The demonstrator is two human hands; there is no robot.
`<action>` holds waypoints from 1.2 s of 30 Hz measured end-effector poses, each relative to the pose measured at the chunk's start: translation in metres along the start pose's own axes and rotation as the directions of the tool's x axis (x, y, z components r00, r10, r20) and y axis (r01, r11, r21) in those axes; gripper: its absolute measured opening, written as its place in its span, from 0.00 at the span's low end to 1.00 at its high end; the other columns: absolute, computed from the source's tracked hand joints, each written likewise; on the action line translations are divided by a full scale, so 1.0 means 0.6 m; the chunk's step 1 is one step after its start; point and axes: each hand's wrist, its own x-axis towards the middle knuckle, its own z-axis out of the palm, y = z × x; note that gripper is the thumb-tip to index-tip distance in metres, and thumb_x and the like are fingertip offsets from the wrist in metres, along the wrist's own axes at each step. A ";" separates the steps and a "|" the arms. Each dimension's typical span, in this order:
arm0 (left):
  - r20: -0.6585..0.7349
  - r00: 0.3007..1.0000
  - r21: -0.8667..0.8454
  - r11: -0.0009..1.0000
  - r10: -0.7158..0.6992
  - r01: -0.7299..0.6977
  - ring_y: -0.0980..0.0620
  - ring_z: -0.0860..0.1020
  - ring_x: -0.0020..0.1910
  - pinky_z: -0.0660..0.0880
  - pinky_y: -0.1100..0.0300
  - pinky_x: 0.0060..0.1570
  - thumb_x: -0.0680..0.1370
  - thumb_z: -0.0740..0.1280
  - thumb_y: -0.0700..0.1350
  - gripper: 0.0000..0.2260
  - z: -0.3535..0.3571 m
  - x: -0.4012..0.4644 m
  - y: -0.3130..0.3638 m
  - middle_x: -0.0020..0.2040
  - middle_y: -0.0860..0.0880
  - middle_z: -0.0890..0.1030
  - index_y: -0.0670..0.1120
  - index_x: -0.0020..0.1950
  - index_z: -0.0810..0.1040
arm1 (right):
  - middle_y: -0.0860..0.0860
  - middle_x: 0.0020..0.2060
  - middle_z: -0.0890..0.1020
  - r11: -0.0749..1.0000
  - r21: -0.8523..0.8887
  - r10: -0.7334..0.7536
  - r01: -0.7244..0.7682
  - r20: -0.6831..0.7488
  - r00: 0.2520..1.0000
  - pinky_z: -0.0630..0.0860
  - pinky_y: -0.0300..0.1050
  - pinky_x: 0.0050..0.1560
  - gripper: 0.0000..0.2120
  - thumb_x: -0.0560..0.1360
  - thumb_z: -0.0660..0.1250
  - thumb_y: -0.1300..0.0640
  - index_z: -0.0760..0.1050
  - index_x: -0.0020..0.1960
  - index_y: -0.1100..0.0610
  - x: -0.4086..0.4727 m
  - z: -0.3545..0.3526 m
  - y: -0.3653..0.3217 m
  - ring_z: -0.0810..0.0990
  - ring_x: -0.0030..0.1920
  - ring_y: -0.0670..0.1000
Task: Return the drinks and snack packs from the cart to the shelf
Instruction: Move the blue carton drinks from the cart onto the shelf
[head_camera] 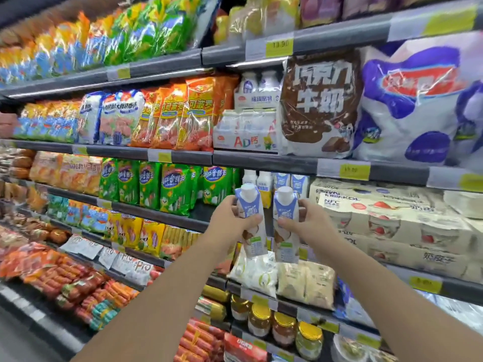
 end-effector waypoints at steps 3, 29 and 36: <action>0.001 1.000 -0.013 1.000 0.012 -0.012 0.52 0.82 0.46 0.80 0.58 0.44 0.72 0.77 0.43 0.18 0.012 0.064 -0.014 0.49 0.48 0.83 0.48 0.58 0.76 | 0.50 0.44 0.84 0.988 -0.155 -0.021 0.009 -0.077 0.997 0.82 0.51 0.48 0.16 0.72 0.77 0.57 0.76 0.57 0.56 0.050 0.011 -0.004 0.84 0.45 0.50; 0.421 0.889 0.350 0.871 0.183 -0.345 0.63 0.74 0.36 0.68 0.74 0.28 0.67 0.81 0.46 0.20 0.072 0.349 -0.096 0.37 0.60 0.76 0.53 0.49 0.71 | 0.55 0.55 0.78 0.749 -0.553 0.011 -0.367 -0.543 0.840 0.72 0.45 0.50 0.26 0.65 0.81 0.57 0.72 0.57 0.60 0.234 0.033 0.054 0.77 0.57 0.56; 0.406 0.887 0.306 0.881 0.221 -0.360 0.55 0.81 0.45 0.73 0.63 0.43 0.66 0.80 0.44 0.19 0.090 0.351 -0.100 0.44 0.56 0.81 0.50 0.53 0.77 | 0.54 0.57 0.80 0.737 -0.559 -0.027 -0.380 -0.586 0.810 0.70 0.46 0.52 0.23 0.68 0.78 0.59 0.67 0.54 0.53 0.233 0.047 0.052 0.77 0.60 0.56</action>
